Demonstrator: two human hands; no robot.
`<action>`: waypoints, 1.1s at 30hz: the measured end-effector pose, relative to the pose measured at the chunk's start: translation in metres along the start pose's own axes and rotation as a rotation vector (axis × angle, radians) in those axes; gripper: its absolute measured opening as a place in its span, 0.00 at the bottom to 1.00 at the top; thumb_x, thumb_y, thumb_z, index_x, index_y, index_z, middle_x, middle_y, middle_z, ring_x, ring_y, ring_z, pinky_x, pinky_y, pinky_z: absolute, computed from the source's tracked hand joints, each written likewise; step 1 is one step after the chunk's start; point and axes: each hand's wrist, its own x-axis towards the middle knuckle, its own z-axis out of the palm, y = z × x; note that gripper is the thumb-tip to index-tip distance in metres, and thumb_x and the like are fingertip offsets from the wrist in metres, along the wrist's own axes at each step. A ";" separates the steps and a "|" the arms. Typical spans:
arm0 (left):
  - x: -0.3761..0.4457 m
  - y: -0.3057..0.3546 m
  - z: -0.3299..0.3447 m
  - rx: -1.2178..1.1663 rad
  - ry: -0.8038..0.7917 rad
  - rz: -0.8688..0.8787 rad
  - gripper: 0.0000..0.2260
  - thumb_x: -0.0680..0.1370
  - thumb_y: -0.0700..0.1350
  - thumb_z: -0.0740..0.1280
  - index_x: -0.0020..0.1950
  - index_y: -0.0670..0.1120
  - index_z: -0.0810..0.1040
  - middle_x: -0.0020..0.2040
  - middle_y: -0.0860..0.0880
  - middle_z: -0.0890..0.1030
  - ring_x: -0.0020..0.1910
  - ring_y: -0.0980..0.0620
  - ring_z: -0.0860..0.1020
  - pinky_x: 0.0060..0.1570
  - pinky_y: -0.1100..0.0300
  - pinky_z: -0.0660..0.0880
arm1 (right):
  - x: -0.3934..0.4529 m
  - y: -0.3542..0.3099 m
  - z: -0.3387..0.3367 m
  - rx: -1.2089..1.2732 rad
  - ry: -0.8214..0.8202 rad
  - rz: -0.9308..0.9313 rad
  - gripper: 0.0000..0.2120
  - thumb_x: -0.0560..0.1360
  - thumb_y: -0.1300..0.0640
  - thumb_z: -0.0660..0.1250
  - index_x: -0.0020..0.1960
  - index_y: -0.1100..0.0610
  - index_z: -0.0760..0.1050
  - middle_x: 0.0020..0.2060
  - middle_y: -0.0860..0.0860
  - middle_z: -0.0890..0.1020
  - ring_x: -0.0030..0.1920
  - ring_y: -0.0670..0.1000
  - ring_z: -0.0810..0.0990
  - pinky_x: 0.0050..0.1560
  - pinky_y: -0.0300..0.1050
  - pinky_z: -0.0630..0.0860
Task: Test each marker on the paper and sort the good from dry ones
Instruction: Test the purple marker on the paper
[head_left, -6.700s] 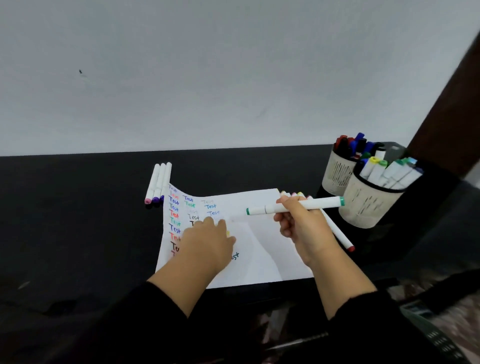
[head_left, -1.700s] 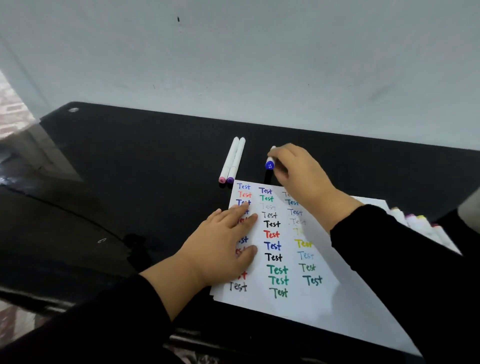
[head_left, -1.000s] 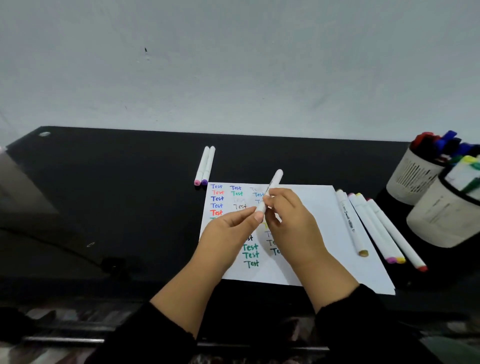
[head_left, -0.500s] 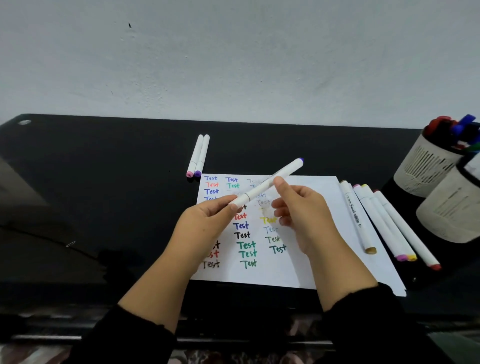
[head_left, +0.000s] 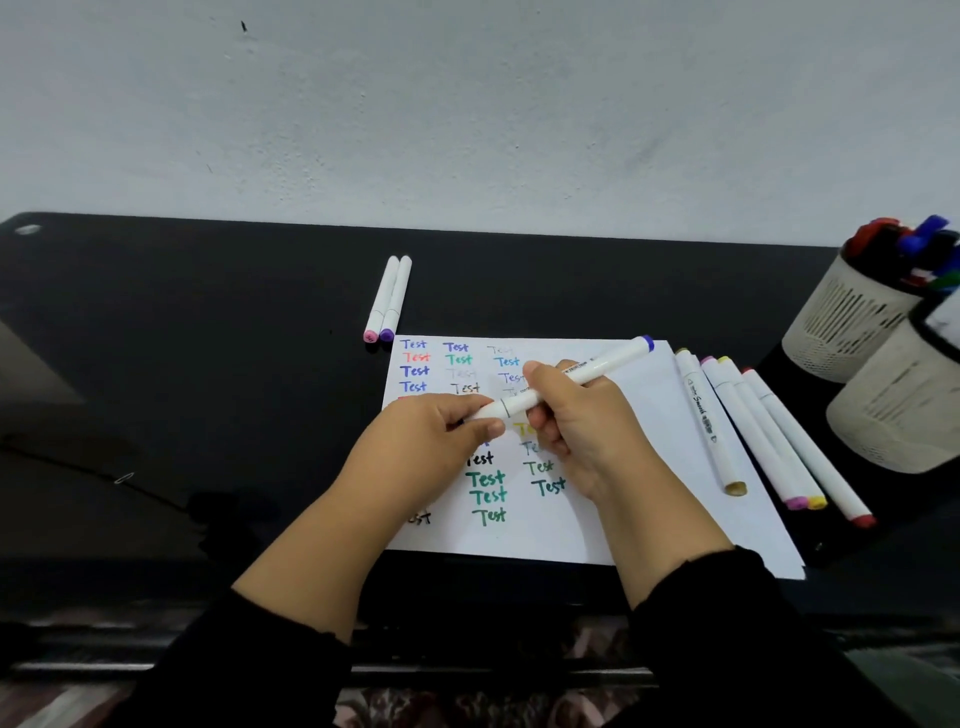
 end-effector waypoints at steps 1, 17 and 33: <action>0.000 0.001 -0.001 -0.017 -0.028 -0.010 0.04 0.75 0.53 0.67 0.48 0.63 0.79 0.35 0.48 0.78 0.28 0.54 0.68 0.32 0.58 0.69 | -0.001 0.000 -0.001 -0.008 0.004 -0.005 0.14 0.76 0.59 0.65 0.33 0.57 0.67 0.21 0.51 0.70 0.20 0.44 0.64 0.21 0.34 0.62; -0.016 0.013 0.001 0.188 -0.033 0.070 0.08 0.78 0.54 0.62 0.49 0.54 0.80 0.35 0.50 0.77 0.30 0.55 0.71 0.32 0.60 0.67 | -0.014 -0.004 -0.003 0.037 0.122 -0.003 0.13 0.73 0.65 0.61 0.32 0.57 0.63 0.21 0.51 0.66 0.19 0.45 0.61 0.21 0.36 0.58; -0.016 -0.001 0.007 0.028 0.095 0.010 0.14 0.78 0.53 0.64 0.63 0.57 0.76 0.53 0.56 0.79 0.46 0.54 0.75 0.44 0.56 0.75 | -0.019 -0.004 -0.024 0.068 0.224 0.040 0.11 0.76 0.58 0.63 0.35 0.57 0.71 0.21 0.51 0.71 0.21 0.45 0.63 0.19 0.35 0.59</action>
